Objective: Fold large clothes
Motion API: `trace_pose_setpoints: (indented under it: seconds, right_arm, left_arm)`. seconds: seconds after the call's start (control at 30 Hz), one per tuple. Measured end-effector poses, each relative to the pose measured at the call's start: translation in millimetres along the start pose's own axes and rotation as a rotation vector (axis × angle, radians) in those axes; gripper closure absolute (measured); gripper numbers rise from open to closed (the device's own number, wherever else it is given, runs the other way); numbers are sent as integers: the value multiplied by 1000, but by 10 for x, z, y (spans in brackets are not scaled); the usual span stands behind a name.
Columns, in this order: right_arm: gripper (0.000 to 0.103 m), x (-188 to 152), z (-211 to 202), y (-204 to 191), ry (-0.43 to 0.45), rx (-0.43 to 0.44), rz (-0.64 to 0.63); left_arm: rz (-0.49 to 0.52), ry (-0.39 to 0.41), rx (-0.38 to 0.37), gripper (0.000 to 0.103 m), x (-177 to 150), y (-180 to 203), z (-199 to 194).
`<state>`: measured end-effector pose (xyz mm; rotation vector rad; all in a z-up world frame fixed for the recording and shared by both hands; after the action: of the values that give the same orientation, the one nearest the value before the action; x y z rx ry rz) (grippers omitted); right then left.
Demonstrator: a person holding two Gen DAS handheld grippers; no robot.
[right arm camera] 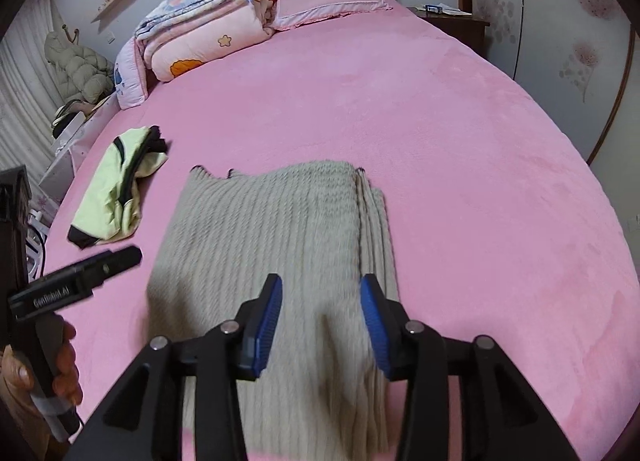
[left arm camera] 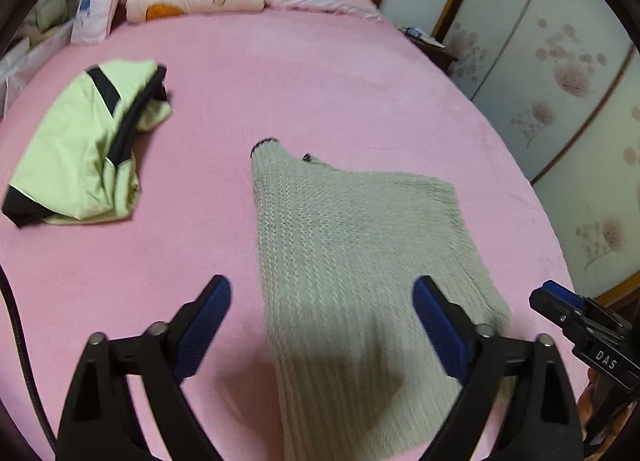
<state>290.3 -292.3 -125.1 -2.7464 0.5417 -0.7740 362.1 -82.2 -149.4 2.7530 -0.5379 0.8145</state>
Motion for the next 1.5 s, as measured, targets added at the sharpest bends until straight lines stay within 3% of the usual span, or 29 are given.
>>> trace_pose_setpoints:
  seconds: [0.27, 0.4, 0.5, 0.6, 0.73, 0.83, 0.9, 0.97, 1.27, 1.4, 1.5]
  right_arm:
    - [54, -324, -610, -13, 58, 45, -24]
    - [54, -401, -875, -14, 125, 118, -38]
    - [54, -473, -848, -21, 73, 172, -103]
    - [53, -571, -660, 58, -16, 113, -132]
    - [53, -657, -460, 195, -8, 21, -174]
    - [53, -700, -315, 301, -24, 29, -172]
    - [41, -697, -146, 381, -58, 41, -158]
    - [19, -680, 19, 488, -101, 83, -107]
    - [18, -462, 602, 774, -209, 264, 123]
    - [18, -346, 845, 837, -244, 299, 181]
    - [8, -258, 998, 843, -260, 325, 206]
  left_arm:
    - [48, 80, -15, 4, -208, 183, -713]
    - [95, 110, -11, 4, -306, 275, -957]
    - [108, 90, -16, 4, -382, 305, -974]
    - [90, 38, -101, 4, -502, 292, -862]
    - [83, -8, -50, 4, -661, 183, -570]
    - [60, -50, -88, 4, -789, 83, -263]
    - [7, -79, -141, 4, -861, 2, -50]
    - [-43, -104, -203, 4, -916, -63, 125]
    - [-187, -145, -350, 4, -901, -285, 719]
    - [-217, -165, -382, 4, -863, -312, 918]
    - [-219, -165, -404, 4, -798, -316, 1017]
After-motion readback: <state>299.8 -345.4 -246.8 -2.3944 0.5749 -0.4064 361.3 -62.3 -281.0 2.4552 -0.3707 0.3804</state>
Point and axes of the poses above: each gripper's, at about its wrist camera, not at the fingertips, and z roughly the way its jaws point, y to its right, x to its top, the point moved 4 cm from there along z, roughly the way its jaws point, and after that the axes turned 13 degrees about z, right-handed, at the moved point
